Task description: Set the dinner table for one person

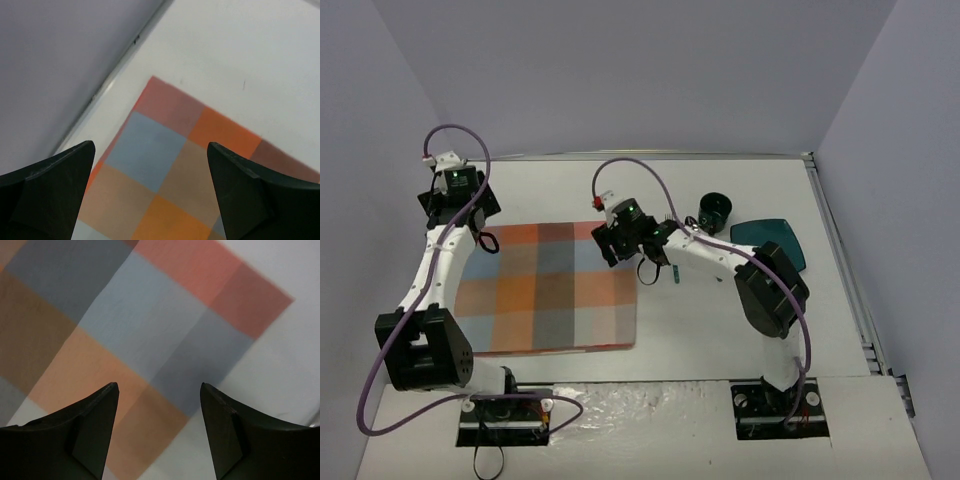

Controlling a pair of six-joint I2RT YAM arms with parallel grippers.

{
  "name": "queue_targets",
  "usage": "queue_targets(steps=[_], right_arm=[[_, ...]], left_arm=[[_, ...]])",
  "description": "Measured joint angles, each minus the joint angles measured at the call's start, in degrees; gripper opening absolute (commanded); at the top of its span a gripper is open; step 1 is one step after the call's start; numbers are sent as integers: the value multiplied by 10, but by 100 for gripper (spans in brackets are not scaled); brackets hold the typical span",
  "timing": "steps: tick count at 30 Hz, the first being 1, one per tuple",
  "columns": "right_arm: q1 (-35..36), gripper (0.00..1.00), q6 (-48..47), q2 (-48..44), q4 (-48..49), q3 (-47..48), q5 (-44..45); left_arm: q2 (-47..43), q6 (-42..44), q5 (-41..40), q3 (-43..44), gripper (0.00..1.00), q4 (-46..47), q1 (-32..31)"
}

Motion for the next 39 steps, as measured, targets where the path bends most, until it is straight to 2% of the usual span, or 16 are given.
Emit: queue_targets(steps=[8, 17, 27, 39], right_arm=[[90, 63, 11, 0, 49, -122, -1], [126, 62, 27, -23, 125, -188, 37], [168, 62, 43, -28, 140, -201, 56], [167, 62, 45, -28, 109, -188, 66]], left_arm=[[80, -24, 35, -79, 89, -44, 2], [178, -38, 24, -70, 81, -58, 21], [188, -48, 8, -61, 82, -61, 30], [185, -56, -7, -61, 87, -79, 41]])
